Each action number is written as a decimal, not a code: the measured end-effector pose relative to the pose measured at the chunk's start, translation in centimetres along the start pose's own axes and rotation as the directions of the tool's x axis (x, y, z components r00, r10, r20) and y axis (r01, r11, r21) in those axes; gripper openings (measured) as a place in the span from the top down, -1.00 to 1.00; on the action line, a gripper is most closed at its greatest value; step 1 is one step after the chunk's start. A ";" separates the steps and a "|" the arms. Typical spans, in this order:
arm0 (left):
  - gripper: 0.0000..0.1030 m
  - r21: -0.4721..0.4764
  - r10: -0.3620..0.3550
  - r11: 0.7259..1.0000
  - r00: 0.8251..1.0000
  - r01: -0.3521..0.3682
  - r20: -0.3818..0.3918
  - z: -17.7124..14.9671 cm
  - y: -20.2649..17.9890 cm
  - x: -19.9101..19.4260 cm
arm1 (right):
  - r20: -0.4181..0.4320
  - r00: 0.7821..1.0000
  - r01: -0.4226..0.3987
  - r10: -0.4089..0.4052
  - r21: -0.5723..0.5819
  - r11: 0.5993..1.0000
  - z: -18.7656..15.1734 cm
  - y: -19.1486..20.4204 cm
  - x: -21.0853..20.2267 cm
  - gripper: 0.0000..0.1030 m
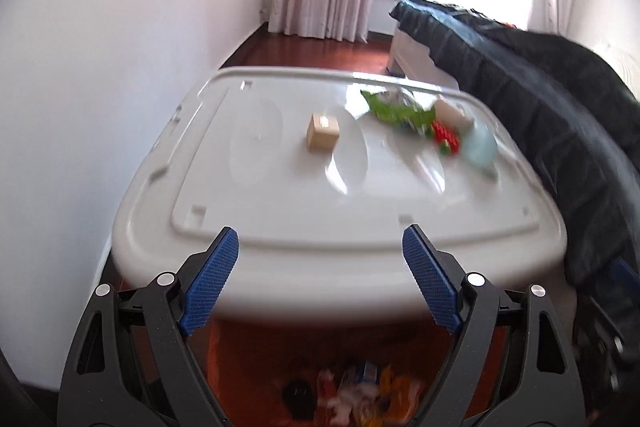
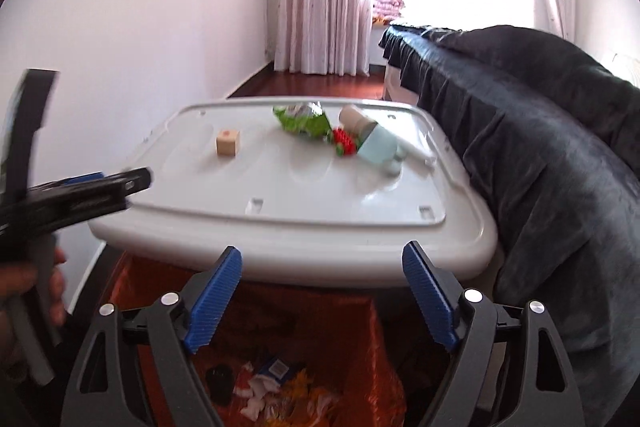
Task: Collect trash
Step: 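Lower both tools over the bin, open them, and return above the table, then grasp the wooden block with the left tool while the right tool grasps the green chip bag, then lower both tools over the bin and open them to drop the items, then grasp the pale blue cup with the right tool, then grasp the beige cup with the left tool while the right tool holds the blue cup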
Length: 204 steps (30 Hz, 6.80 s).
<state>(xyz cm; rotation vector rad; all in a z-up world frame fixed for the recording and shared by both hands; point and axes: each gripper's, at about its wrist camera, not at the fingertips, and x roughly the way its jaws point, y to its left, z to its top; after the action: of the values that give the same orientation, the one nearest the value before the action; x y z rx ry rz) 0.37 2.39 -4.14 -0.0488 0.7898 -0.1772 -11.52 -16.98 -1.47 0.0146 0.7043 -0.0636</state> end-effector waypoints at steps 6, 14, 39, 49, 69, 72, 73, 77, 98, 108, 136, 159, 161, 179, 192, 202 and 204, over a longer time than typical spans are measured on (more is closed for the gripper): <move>-0.59 -0.015 0.019 1.000 1.000 -0.019 0.004 4.4 -1.2 5.8 | 0.049 0.998 -0.026 0.026 0.016 1.000 2.4 -0.3 -0.1 -0.60; -0.46 0.019 0.087 0.996 0.995 -0.086 -0.052 7.0 -2.1 14.7 | 0.041 0.999 -0.006 0.007 -0.020 1.000 2.0 -0.6 1.5 -0.61; 0.33 0.025 0.094 0.995 0.993 -0.093 -0.065 8.2 0.0 14.6 | 0.010 0.992 -0.127 0.129 -0.121 0.984 8.7 0.5 7.8 -0.64; 0.33 0.036 0.032 0.999 0.999 -0.032 -0.008 6.6 0.4 9.6 | -0.080 0.995 -0.070 0.055 -0.201 0.977 15.6 2.7 24.5 -0.64; 0.33 0.023 -0.011 1.000 1.000 0.012 -0.023 5.8 1.1 10.0 | -0.309 0.951 -0.095 0.005 -0.277 0.956 17.9 6.5 38.0 -0.01; 0.33 0.021 -0.016 1.000 1.000 0.016 -0.026 5.8 1.1 9.9 | -0.278 0.960 -0.106 0.033 -0.251 0.962 17.7 6.2 36.4 0.03; 0.33 0.020 -0.017 1.000 1.000 0.018 -0.024 5.7 1.2 9.9 | -0.260 0.965 -0.109 0.043 -0.247 0.963 17.6 6.2 35.7 0.03; 0.33 0.029 -0.025 0.999 1.000 0.026 -0.014 5.7 0.9 9.0 | -0.203 0.977 -0.112 0.069 -0.207 0.972 17.7 5.7 31.2 0.03; 0.32 0.078 -0.045 0.995 0.986 0.058 -0.161 -9.0 0.1 -1.2 | -0.368 0.918 -0.145 0.151 0.043 0.988 -6.4 4.4 7.4 -0.05; -0.69 0.088 0.036 0.996 0.984 -0.021 -0.175 -11.1 0.0 -0.8 | -0.380 0.923 -0.009 0.061 0.138 0.990 -9.4 1.8 8.6 -0.84; -0.77 0.147 -0.038 0.989 0.988 0.015 0.152 -0.9 -4.1 -1.8 | -0.218 0.957 0.249 -0.191 0.279 0.928 9.9 -7.5 22.1 -0.73; -0.77 0.093 -0.040 0.995 0.997 0.033 0.072 -1.9 -2.3 0.9 | -0.317 0.930 0.275 -0.187 0.261 0.925 10.8 -8.2 27.0 0.48; -0.77 0.089 -0.041 0.995 0.997 0.035 0.069 -1.9 -2.3 0.9 | -0.308 0.935 0.257 -0.174 0.254 0.932 10.4 -8.2 26.3 0.48; -0.77 0.008 -0.155 0.988 0.987 0.155 0.049 6.5 -8.5 5.3 | -0.079 0.980 0.188 -0.182 0.076 0.979 13.9 -10.5 15.1 0.48; -0.77 -0.043 -0.064 0.997 0.994 0.060 -0.083 14.5 -19.0 20.2 | -0.031 0.982 0.187 -0.184 0.131 0.974 13.6 -15.8 13.4 0.48; -0.76 -0.030 -0.001 1.000 0.988 -0.004 -0.153 15.2 -20.2 26.3 | 0.007 0.986 0.162 -0.164 0.096 0.982 13.8 -14.4 12.7 0.48; -0.50 0.001 -0.004 1.000 0.987 0.004 -0.161 14.9 -20.3 27.1 | 0.015 0.986 0.166 -0.168 0.080 0.983 13.7 -13.9 12.6 0.48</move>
<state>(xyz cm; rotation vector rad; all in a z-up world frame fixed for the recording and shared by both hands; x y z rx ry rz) 26.79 -22.72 -10.48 -0.0350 0.9504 -0.1872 6.05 -32.04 0.97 0.0304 0.6800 -0.2519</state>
